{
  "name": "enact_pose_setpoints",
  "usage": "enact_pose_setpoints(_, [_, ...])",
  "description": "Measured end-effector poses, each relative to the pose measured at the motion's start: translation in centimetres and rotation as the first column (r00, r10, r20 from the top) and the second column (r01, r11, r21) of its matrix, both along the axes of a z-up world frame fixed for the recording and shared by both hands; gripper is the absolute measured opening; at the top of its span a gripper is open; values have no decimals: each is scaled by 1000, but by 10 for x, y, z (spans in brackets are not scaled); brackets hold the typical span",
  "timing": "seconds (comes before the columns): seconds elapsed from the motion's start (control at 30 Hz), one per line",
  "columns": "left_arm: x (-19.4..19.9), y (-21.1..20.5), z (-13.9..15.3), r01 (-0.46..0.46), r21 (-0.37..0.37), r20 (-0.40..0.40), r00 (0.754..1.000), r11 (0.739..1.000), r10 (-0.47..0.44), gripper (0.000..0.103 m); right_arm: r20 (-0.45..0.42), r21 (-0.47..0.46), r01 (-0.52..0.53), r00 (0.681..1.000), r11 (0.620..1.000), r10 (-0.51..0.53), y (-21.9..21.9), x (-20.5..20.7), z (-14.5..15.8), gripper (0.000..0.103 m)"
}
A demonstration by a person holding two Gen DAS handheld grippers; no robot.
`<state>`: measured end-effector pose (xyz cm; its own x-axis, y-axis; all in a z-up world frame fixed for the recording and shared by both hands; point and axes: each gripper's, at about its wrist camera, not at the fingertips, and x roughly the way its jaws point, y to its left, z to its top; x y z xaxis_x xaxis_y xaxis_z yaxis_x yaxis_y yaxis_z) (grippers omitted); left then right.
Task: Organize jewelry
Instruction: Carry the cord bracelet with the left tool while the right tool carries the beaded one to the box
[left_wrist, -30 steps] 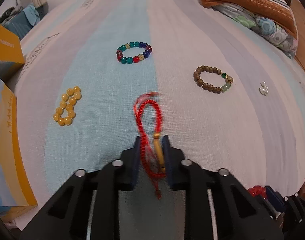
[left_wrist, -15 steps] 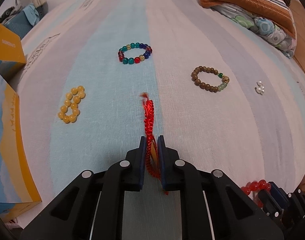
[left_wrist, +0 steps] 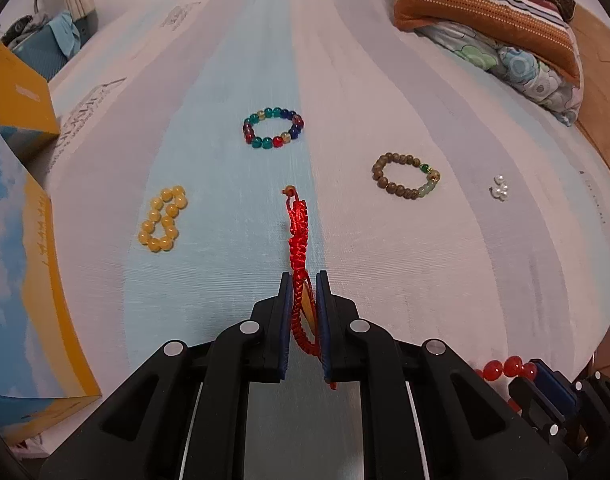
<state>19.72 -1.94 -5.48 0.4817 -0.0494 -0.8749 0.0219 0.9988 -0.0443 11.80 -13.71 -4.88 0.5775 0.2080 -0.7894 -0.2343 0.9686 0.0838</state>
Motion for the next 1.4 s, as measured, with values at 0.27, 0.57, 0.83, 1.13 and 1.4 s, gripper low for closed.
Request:
enact_pose_setpoints(0.27, [-9, 7, 23, 7, -22, 31, 1000, 1000, -6, 11, 24, 9, -29, 999, 1000, 29, 11, -1, 17, 13])
enact_pose_setpoints(0.57, [-22, 17, 51, 14, -17, 70, 997, 1000, -13, 11, 54, 9, -46, 998, 999, 45, 23, 10, 42, 13])
enact_pose_setpoints(0.83, [-34, 38, 75, -11, 0, 112, 994, 1000, 11, 11, 95, 17, -51, 994, 999, 49, 38, 23, 68, 13])
enact_pose_setpoints(1.13, [-49, 77, 98, -67, 31, 157, 986, 997, 62, 12, 117, 10, -79, 990, 997, 77, 68, 37, 88, 13])
enact_pose_setpoints(1.4, [-62, 122, 116, -140, 34, 183, 974, 990, 131, 12, 144, 3, -123, 982, 992, 121, 104, 44, 110, 13])
